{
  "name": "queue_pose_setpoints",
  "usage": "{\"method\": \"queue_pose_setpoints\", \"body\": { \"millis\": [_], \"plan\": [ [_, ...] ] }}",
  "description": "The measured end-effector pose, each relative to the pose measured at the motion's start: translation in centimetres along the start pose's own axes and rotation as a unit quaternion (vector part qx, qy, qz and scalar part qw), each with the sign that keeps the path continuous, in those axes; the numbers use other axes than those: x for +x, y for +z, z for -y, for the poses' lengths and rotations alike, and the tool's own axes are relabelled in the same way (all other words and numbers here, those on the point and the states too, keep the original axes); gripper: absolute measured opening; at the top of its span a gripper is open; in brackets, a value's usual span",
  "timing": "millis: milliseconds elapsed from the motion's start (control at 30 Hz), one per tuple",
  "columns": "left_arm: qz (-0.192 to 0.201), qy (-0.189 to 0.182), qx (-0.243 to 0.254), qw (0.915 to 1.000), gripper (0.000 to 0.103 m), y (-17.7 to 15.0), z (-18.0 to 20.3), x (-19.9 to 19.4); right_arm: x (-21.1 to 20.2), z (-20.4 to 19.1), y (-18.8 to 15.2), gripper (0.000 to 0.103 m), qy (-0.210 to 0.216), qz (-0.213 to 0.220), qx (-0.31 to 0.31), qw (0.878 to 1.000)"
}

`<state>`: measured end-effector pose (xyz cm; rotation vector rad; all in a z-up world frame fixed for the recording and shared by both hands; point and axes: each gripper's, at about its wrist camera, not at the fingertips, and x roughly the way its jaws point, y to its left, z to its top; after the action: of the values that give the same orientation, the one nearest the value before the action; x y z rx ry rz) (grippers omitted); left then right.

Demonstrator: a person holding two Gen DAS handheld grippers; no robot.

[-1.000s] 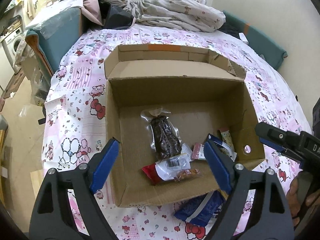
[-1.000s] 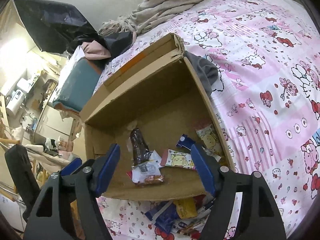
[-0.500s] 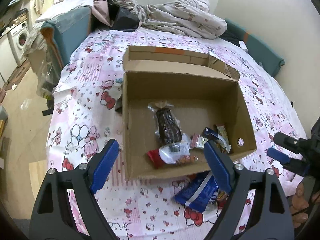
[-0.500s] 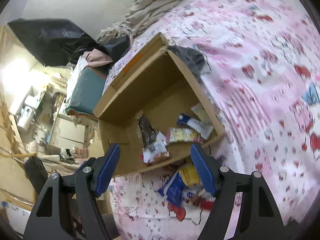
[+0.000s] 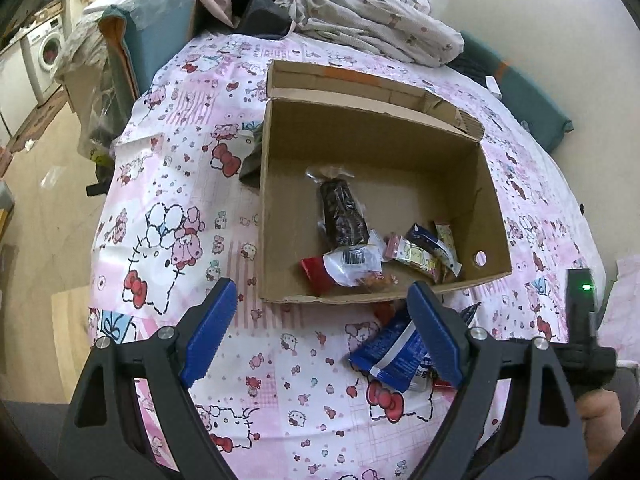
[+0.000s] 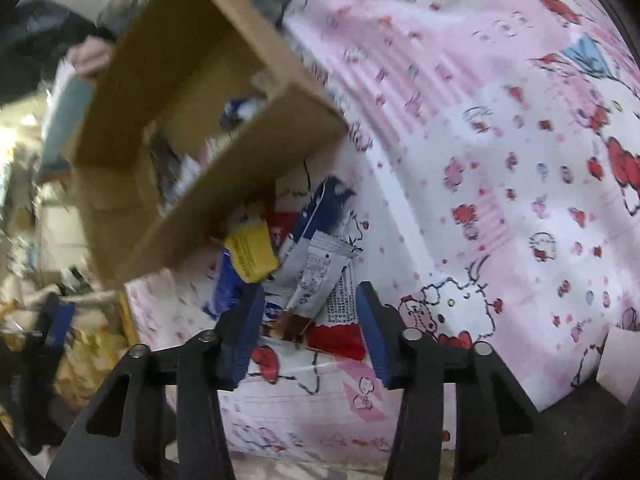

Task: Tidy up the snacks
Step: 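Grasp blue-yellow snack bag with left gripper while right grasps white-red packet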

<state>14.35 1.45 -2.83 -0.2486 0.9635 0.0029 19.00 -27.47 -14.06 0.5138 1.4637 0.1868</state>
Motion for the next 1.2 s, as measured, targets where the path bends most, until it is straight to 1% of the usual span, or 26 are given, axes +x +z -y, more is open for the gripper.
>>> {"method": "queue_pose_setpoints", "body": {
  "millis": [67, 167, 233, 267, 333, 400, 467, 533, 667, 767, 800, 867, 967, 1033, 1067, 1100, 1133, 1200],
  "plan": [
    [0.004, 0.003, 0.006, 1.0, 0.085, 0.0, 0.1, -0.1, 0.9, -0.5, 0.1, 0.041, -0.015, -0.007, -0.005, 1.0],
    [-0.003, 0.004, 0.012, 0.9999, 0.085, -0.2, 0.3, 0.2, 1.7, -1.2, 0.0, 0.033, -0.037, -0.012, -0.024, 0.999],
    [-0.014, 0.002, 0.015, 0.9998, 0.085, -0.4, 0.4, 0.5, 1.8, -1.8, -0.1, 0.024, -0.039, -0.01, -0.035, 0.999],
    [-0.023, 0.0, 0.016, 0.9996, 0.085, -0.5, 0.4, 0.8, 1.7, -1.8, -0.2, 0.022, -0.04, -0.01, -0.044, 0.998],
    [-0.047, -0.009, 0.014, 0.9988, 0.085, -0.7, 0.5, 1.6, 1.4, -2.1, -0.5, 0.015, -0.038, -0.009, -0.059, 0.997],
    [-0.081, -0.022, 0.009, 0.9964, 0.085, -1.1, 0.6, 2.8, 1.0, -1.9, -0.8, 0.015, -0.032, -0.01, -0.06, 0.998],
    [-0.107, -0.032, 0.007, 0.9938, 0.085, -1.7, 0.8, 3.6, 0.2, -1.6, -1.1, 0.015, -0.023, -0.006, -0.06, 0.998],
    [-0.13, -0.045, 0.012, 0.9903, 0.085, -2.3, 1.3, 4.4, -1.1, -1.3, -1.4, 0.015, -0.002, 0.007, -0.056, 0.998],
    [-0.156, -0.054, 0.05, 0.9849, 0.085, -3.7, 3.5, 6.2, -3.6, -0.4, -1.9, 0.015, 0.038, 0.039, -0.045, 0.997],
    [-0.189, -0.058, 0.087, 0.9763, 0.084, -4.7, 6.0, 8.7, -4.9, -0.2, -1.6, 0.015, 0.056, 0.055, -0.039, 0.996],
    [-0.196, -0.057, 0.101, 0.9736, 0.084, -4.9, 6.9, 9.4, -5.2, -0.1, -1.5, 0.015, 0.059, 0.06, -0.039, 0.996],
    [-0.196, -0.053, 0.129, 0.9707, 0.084, -5.0, 8.5, 10.6, -5.8, 0.2, -1.4, 0.015, 0.068, 0.066, -0.037, 0.995],
    [-0.193, -0.034, 0.162, 0.9672, 0.084, -5.2, 9.7, 12.4, -6.3, 0.7, -1.4, 0.015, 0.073, 0.066, -0.031, 0.995],
    [-0.206, -0.029, 0.185, 0.9604, 0.084, -5.7, 10.2, 13.9, -6.2, 0.4, -1.5, 0.015, 0.072, 0.065, -0.038, 0.995],
    [-0.21, -0.026, 0.192, 0.9582, 0.08, -5.8, 10.3, 14.4, -6.1, 0.2, -1.5, 0.015, 0.073, 0.065, -0.041, 0.994],
    [-0.212, -0.037, 0.19, 0.9579, 0.073, -5.9, 10.3, 14.6, -6.1, 0.1, -1.6, 0.015, 0.074, 0.064, -0.045, 0.994],
    [-0.213, -0.051, 0.185, 0.9581, 0.068, -5.9, 10.3, 14.6, -6.2, 0.0, -1.6, 0.015, 0.075, 0.065, -0.046, 0.994],
    [-0.223, -0.083, 0.169, 0.9564, 0.048, -6.0, 10.1, 14.4, -6.4, -0.2, -1.7, 0.015, 0.08, 0.066, -0.048, 0.994]
  ]
}}
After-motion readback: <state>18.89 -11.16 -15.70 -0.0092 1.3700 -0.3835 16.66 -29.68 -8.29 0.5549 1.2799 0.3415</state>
